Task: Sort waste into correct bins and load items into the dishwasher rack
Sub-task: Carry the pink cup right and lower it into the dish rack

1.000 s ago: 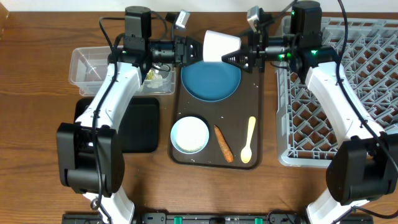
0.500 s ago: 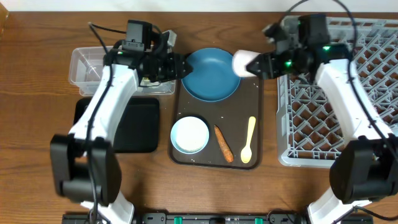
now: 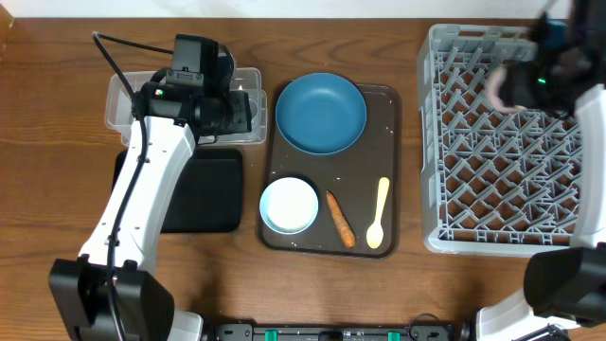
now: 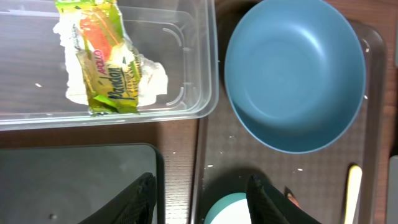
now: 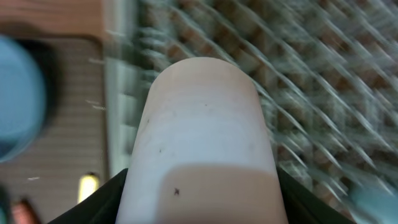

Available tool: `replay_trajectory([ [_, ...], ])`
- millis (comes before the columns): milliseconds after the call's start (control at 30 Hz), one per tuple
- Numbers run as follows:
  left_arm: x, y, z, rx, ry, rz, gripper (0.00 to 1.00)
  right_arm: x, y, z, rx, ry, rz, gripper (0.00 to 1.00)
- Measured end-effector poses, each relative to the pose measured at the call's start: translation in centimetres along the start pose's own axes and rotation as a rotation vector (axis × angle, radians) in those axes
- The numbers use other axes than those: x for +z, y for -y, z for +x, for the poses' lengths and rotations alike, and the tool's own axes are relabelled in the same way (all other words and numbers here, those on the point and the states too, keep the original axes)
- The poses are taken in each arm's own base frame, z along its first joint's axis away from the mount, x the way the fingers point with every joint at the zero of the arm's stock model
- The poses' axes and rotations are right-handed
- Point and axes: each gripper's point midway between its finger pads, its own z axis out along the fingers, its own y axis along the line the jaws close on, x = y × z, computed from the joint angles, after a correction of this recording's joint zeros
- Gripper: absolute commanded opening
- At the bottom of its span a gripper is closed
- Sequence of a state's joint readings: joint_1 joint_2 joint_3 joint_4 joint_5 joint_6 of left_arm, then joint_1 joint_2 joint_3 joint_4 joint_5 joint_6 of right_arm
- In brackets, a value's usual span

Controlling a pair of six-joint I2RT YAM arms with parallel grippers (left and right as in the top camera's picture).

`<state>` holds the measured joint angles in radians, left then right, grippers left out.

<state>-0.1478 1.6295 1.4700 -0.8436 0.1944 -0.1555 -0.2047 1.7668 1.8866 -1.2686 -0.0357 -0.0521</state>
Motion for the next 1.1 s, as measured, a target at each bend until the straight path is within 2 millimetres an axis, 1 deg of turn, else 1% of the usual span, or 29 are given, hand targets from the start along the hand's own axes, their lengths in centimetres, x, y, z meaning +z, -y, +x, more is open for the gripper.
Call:
replay_trajectory([
  [67, 0.0, -0.2, 0.0, 0.0, 0.002, -0.011, 0.49, 0.0, 2.9, 1.0, 0.074, -0.037, 0.054, 0.1],
  [167, 0.0, -0.3, -0.1, 0.0, 0.003, -0.018, 0.49, -0.1, 6.6, 2.6, 0.171, -0.085, 0.111, 0.11],
  [300, 0.0, -0.4, -0.1, 0.0, 0.004, -0.021, 0.49, 0.2, 9.8, 4.1, 0.261, -0.121, 0.152, 0.12],
  [367, 0.0, -0.4, -0.1, 0.0, 0.004, -0.022, 0.49, 0.8, 10.7, 5.3, 0.298, -0.157, 0.161, 0.12],
  [567, 0.0, -0.4, -0.1, 0.0, 0.004, -0.022, 0.49, 3.9, 12.5, 9.4, 0.375, -0.283, 0.164, 0.12],
  [667, 0.0, -0.4, -0.1, 0.0, 0.004, -0.022, 0.49, 5.2, 13.1, 11.1, 0.411, -0.323, 0.164, 0.11],
  [733, 0.0, -0.4, -0.1, 0.0, 0.004, -0.022, 0.49, 5.6, 13.5, 11.4, 0.435, -0.322, 0.169, 0.11],
  [833, 0.0, -0.4, 0.0, 0.0, 0.003, -0.022, 0.49, 5.8, 14.4, 11.3, 0.46, -0.302, 0.18, 0.11],
  [900, 0.0, -0.4, 0.0, 0.0, 0.003, -0.022, 0.49, 6.1, 14.7, 11.7, 0.475, -0.304, 0.183, 0.11],
  [1033, 0.0, -0.4, 0.0, 0.0, 0.003, -0.022, 0.49, 6.8, 14.6, 13.0, 0.489, -0.339, 0.179, 0.12],
  [1100, 0.0, -0.4, 0.0, 0.0, 0.003, -0.022, 0.49, 7.2, 14.5, 13.4, 0.492, -0.348, 0.178, 0.16],
])
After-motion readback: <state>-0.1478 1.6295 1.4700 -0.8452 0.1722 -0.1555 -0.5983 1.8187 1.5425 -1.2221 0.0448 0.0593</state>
